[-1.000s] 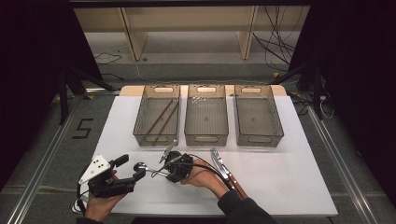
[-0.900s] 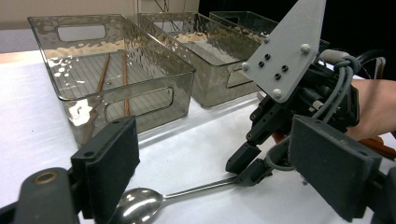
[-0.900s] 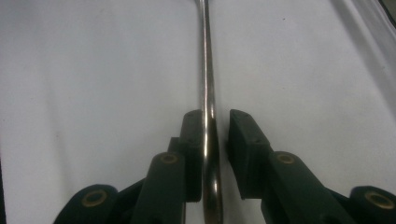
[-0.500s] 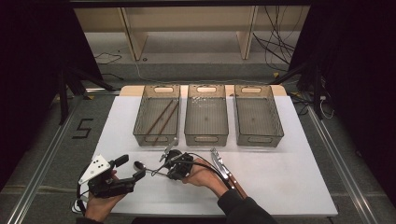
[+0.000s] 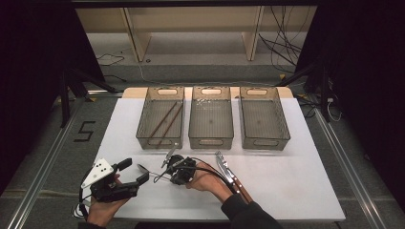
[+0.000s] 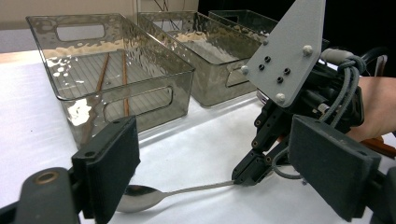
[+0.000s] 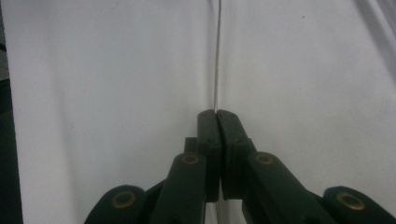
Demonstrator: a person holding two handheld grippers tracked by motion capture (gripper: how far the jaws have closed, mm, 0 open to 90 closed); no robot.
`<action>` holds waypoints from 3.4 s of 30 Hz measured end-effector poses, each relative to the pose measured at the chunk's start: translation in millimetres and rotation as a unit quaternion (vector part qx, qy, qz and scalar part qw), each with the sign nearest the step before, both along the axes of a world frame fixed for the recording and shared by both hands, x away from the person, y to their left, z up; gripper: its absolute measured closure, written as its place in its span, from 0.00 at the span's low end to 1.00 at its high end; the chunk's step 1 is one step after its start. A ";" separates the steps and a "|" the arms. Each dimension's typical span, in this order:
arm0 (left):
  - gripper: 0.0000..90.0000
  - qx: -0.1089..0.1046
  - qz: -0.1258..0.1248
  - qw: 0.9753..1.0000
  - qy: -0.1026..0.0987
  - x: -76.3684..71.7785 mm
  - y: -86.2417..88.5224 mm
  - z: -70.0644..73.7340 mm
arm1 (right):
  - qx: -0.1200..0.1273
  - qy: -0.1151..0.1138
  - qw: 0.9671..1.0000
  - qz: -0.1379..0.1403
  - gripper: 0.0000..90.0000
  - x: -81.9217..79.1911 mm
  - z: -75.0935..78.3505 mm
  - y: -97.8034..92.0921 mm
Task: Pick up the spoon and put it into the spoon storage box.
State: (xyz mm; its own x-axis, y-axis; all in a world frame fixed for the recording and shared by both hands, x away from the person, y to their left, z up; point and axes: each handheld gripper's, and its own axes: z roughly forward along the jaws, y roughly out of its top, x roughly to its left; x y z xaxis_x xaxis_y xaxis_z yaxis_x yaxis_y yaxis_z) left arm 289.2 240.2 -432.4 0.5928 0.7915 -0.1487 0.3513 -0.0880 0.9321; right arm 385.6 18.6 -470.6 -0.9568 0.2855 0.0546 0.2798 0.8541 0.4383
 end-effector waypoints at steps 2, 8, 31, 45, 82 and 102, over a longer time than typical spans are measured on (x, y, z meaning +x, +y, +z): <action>0.18 0.000 0.000 1.000 0.000 0.0 0.2 -0.1 | -0.002 -0.009 1.000 0.009 1.00 -0.8 0.1 0.3; 0.18 -0.005 0.002 1.000 0.000 0.0 1.7 -0.5 | 0.016 -0.005 1.000 -0.005 1.00 2.8 5.2 -7.7; 0.18 -0.010 0.001 1.000 0.004 1.6 0.0 -2.9 | 0.121 -0.061 0.979 -0.155 1.00 50.1 87.9 -103.1; 0.18 -0.010 0.001 1.000 0.003 1.7 -0.4 -3.2 | 0.116 -0.076 0.954 -0.268 1.00 93.7 101.4 -135.6; 0.18 -0.010 -0.005 1.000 0.001 1.5 -1.6 -4.5 | 0.055 -0.038 0.936 -0.345 1.00 131.1 63.2 -129.4; 0.18 -0.010 -0.005 1.000 0.003 1.5 -2.0 -4.8 | 0.080 -0.035 0.936 -0.342 0.65 131.0 62.8 -128.3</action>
State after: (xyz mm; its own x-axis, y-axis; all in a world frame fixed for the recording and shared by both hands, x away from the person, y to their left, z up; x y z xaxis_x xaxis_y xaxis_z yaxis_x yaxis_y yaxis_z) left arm 290.7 238.2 -437.2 0.6000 0.7821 -0.1684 0.3568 -0.0733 0.9313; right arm 516.6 -109.6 -407.8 -0.5558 0.8262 0.0922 0.7026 0.4075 0.5834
